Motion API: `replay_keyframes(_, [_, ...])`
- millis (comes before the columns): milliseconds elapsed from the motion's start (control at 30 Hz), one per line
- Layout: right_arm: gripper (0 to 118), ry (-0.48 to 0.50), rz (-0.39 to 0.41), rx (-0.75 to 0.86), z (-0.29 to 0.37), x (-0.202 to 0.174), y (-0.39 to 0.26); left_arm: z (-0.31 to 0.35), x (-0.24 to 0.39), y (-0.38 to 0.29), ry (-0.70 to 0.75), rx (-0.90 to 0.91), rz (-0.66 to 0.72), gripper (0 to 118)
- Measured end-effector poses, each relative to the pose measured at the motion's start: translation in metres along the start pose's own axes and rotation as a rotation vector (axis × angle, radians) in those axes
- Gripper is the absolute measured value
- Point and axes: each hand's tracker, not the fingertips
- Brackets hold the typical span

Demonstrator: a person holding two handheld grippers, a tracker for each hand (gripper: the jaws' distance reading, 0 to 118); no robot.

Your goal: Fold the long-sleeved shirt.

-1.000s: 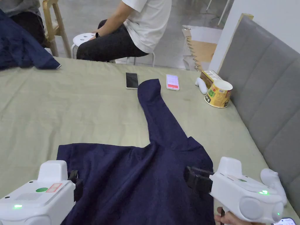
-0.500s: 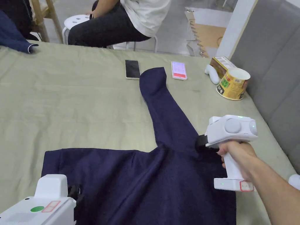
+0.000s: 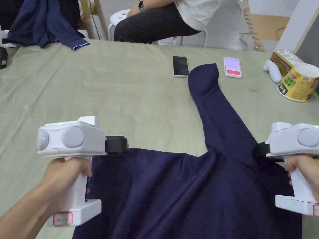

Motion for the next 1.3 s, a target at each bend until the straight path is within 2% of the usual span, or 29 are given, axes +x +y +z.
replay_keyframes(33, [1, 0.002, 0.003, -0.001, -0.002, 0.000, -0.001, -0.011, -0.002, 0.006, 0.056, -0.068, 0.027, 100])
replay_keyframes(133, [1, 0.009, 0.014, 0.008, 0.000, 0.002, -0.001, -0.027, -0.007, 0.009, 0.038, -0.101, 0.064, 64])
replay_keyframes(200, [1, 0.026, 0.005, 0.009, 0.001, 0.007, -0.001, -0.027, -0.006, 0.006, 0.035, -0.088, 0.041, 63])
replay_keyframes(233, [1, 0.034, 0.000, 0.012, 0.003, 0.009, -0.002, -0.024, -0.003, 0.004, 0.056, -0.070, -0.003, 55])
replay_keyframes(300, [1, 0.044, -0.015, 0.023, 0.004, 0.013, -0.003, -0.015, 0.003, -0.003, 0.059, -0.013, -0.063, 16])
replay_keyframes(467, [1, 0.077, -0.065, 0.169, 0.046, 0.015, -0.011, 0.019, 0.004, -0.012, 0.055, 0.062, -0.058, 15])
replay_keyframes(633, [1, 0.104, -0.021, 0.323, 0.124, 0.006, -0.024, 0.090, 0.002, -0.028, -0.040, 0.217, -0.061, 15])
replay_keyframes(767, [1, 0.133, 0.025, 0.442, 0.200, -0.004, -0.035, 0.164, -0.002, -0.042, -0.038, 0.378, -0.104, 15])
replay_keyframes(900, [1, 0.171, 0.031, 0.565, 0.273, -0.013, -0.043, 0.237, -0.003, -0.046, -0.066, 0.505, -0.111, 15])
replay_keyframes(1000, [1, 0.181, 0.072, 0.650, 0.335, -0.025, -0.045, 0.293, 0.001, -0.042, -0.068, 0.610, -0.108, 15])
replay_keyframes(1067, [1, 0.119, 0.165, 0.673, 0.382, -0.039, -0.041, 0.333, 0.008, -0.035, -0.067, 0.687, -0.138, 15])
replay_keyframes(1100, [1, 0.114, 0.183, 0.705, 0.402, -0.045, -0.040, 0.351, 0.012, -0.032, -0.076, 0.723, -0.160, 15])
replay_keyframes(1167, [1, 0.128, 0.189, 0.781, 0.450, -0.054, -0.035, 0.391, 0.022, -0.024, -0.064, 0.802, -0.177, 15])
replay_keyframes(1300, [1, 0.062, 0.232, 0.904, 0.528, -0.076, -0.023, 0.455, 0.043, -0.001, -0.048, 0.918, -0.191, 15])
